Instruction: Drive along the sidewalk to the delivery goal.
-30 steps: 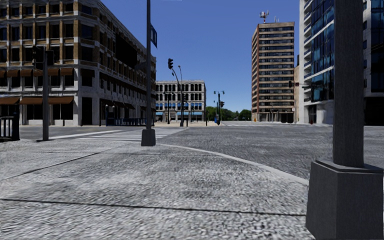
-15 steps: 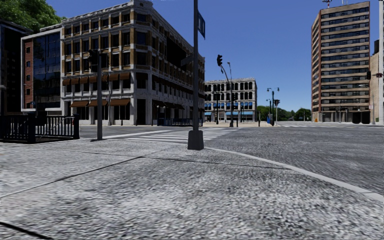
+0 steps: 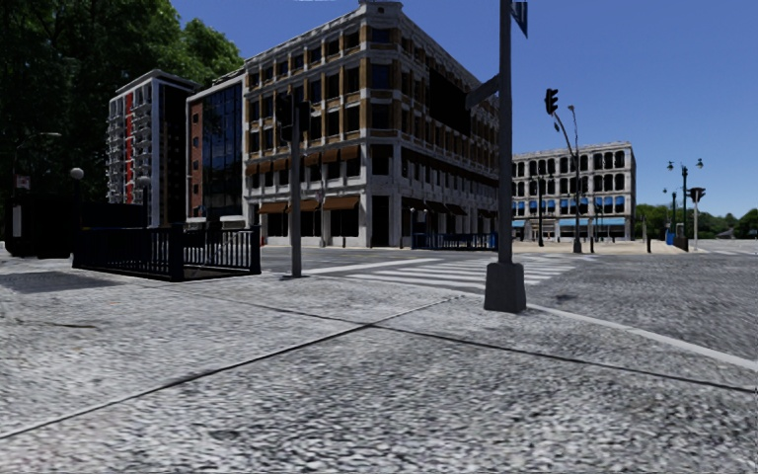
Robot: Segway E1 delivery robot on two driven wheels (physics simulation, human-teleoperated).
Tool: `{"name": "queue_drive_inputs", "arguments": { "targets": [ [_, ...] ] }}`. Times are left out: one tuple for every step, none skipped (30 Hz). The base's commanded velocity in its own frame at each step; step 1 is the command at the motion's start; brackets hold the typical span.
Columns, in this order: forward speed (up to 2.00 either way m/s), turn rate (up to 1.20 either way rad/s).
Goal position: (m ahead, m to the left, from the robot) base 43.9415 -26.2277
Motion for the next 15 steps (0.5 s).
{"name": "queue_drive_inputs", "arguments": {
  "targets": [
    [1.73, 0.63],
    [1.73, 0.63],
    [1.73, 0.63],
    [1.73, 0.63],
    [1.73, 0.63],
    [1.73, 0.60],
    [1.73, 0.60],
    [1.73, 0.48],
    [1.73, 0.43],
    [1.73, 0.42],
    [1.73, 0.42],
    [1.73, 0.34],
    [1.73, 0.28],
    [1.73, 0.22],
    [1.73, 0.19]
  ]
}}
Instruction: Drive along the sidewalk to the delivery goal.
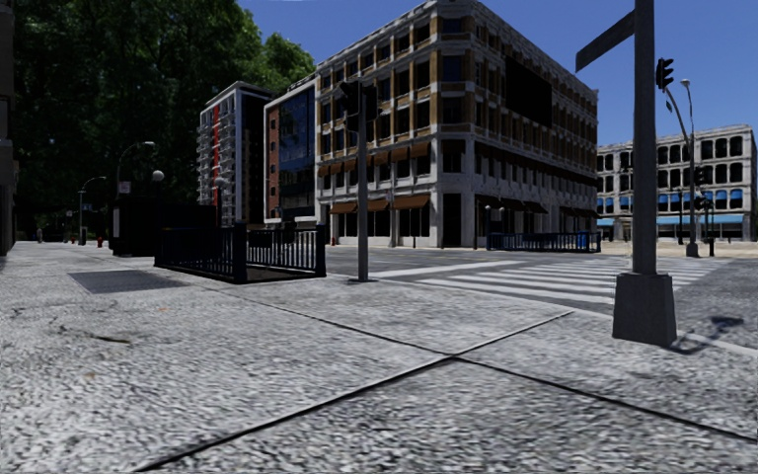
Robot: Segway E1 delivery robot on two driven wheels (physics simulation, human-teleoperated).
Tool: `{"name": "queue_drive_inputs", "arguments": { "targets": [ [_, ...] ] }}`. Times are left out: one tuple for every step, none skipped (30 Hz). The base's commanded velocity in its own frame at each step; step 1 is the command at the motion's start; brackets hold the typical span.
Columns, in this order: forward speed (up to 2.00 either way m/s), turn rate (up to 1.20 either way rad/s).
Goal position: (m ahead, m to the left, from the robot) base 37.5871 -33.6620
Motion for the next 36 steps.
{"name": "queue_drive_inputs", "arguments": {
  "targets": [
    [1.73, 0.19],
    [1.73, 0.18],
    [1.73, 0.18],
    [1.73, 0.17],
    [1.73, 0.16],
    [1.73, 0.14],
    [1.73, 0.12],
    [1.73, 0.11],
    [1.73, 0.09],
    [1.73, 0.07],
    [1.73, 0.05],
    [1.73, 0.05],
    [1.73, 0.01],
    [1.73, 0.00],
    [1.73, 0.00],
    [1.73, 0.00],
    [1.73, 0.00],
    [1.73, 0.00],
    [1.73, 0.00],
    [1.73, 0.00],
    [1.73, 0.00],
    [1.73, 0.00],
    [1.73, 0.00],
    [1.73, 0.00],
    [1.73, 0.00],
    [1.73, 0.00],
    [1.73, 0.00],
    [1.73, 0.00],
    [1.73, 0.00],
    [1.73, 0.00],
    [1.73, 0.00],
    [1.73, 0.00],
    [1.73, 0.00],
    [1.73, -0.17],
    [1.73, -0.17],
    [1.73, -0.34]
  ]
}}
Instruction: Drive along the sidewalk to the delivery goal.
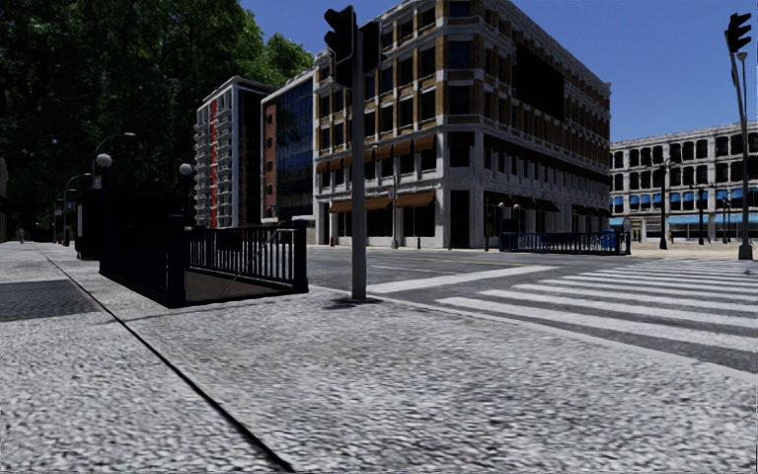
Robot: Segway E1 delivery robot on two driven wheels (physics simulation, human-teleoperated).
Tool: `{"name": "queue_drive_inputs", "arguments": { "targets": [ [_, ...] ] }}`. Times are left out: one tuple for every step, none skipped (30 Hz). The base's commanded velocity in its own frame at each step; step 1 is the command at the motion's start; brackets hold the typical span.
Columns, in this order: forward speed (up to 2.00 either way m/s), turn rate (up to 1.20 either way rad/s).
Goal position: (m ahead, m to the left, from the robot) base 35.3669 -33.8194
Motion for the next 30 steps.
{"name": "queue_drive_inputs", "arguments": {
  "targets": [
    [1.73, -0.45],
    [1.73, -0.52],
    [1.73, -0.61],
    [1.73, -0.74],
    [1.73, -0.84],
    [1.73, -0.88],
    [1.73, -0.89],
    [1.73, -0.89],
    [1.73, -0.89],
    [1.73, -0.89],
    [1.73, -0.89],
    [1.73, -0.89],
    [1.73, -0.89],
    [1.73, -0.89],
    [1.73, -0.89],
    [1.73, -0.89],
    [1.73, -0.89],
    [1.73, -0.89],
    [1.73, -0.89],
    [1.73, -0.89],
    [1.73, -0.89],
    [1.73, -0.43],
    [1.73, -0.04],
    [1.73, -0.03],
    [1.73, -0.03],
    [1.73, -0.03],
    [1.73, -0.02],
    [1.73, -0.02],
    [1.73, -0.02],
    [1.73, -0.02]
  ]
}}
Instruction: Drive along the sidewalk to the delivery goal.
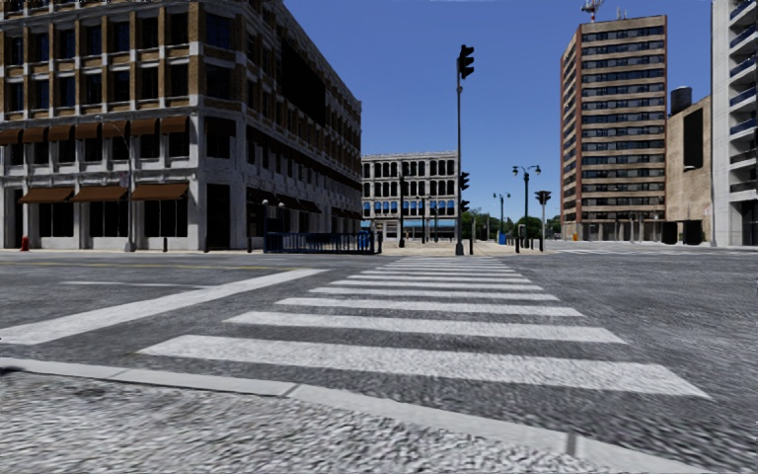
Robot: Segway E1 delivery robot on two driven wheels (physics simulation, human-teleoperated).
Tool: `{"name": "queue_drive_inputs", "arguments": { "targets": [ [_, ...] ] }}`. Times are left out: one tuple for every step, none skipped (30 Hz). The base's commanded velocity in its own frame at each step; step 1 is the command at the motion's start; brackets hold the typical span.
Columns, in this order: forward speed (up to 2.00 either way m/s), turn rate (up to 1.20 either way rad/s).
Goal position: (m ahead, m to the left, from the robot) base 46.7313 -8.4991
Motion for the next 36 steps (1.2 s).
{"name": "queue_drive_inputs", "arguments": {
  "targets": [
    [1.73, -0.02],
    [1.73, -0.02],
    [1.73, -0.02],
    [1.73, -0.02],
    [1.73, -0.01],
    [1.73, -0.01],
    [1.73, -0.01],
    [1.73, -0.01],
    [1.73, -0.01],
    [1.73, -0.01],
    [1.73, -0.01],
    [1.73, -0.13],
    [1.73, -0.54],
    [1.73, -0.76],
    [1.73, -0.95],
    [1.73, -1.01],
    [1.73, -1.02],
    [1.73, -1.02],
    [1.73, -1.02],
    [1.73, -0.92],
    [1.73, -0.73],
    [1.73, -0.68],
    [1.73, -0.60],
    [1.73, -0.60],
    [1.73, -0.36],
    [1.73, -0.19],
    [1.73, -0.16],
    [1.73, -0.15],
    [1.73, -0.15],
    [1.73, -0.14],
    [1.73, -0.04],
    [1.73, -0.02],
    [1.73, -0.01],
    [1.73, -0.01],
    [1.73, -0.01],
    [1.73, 0.00]
  ]
}}
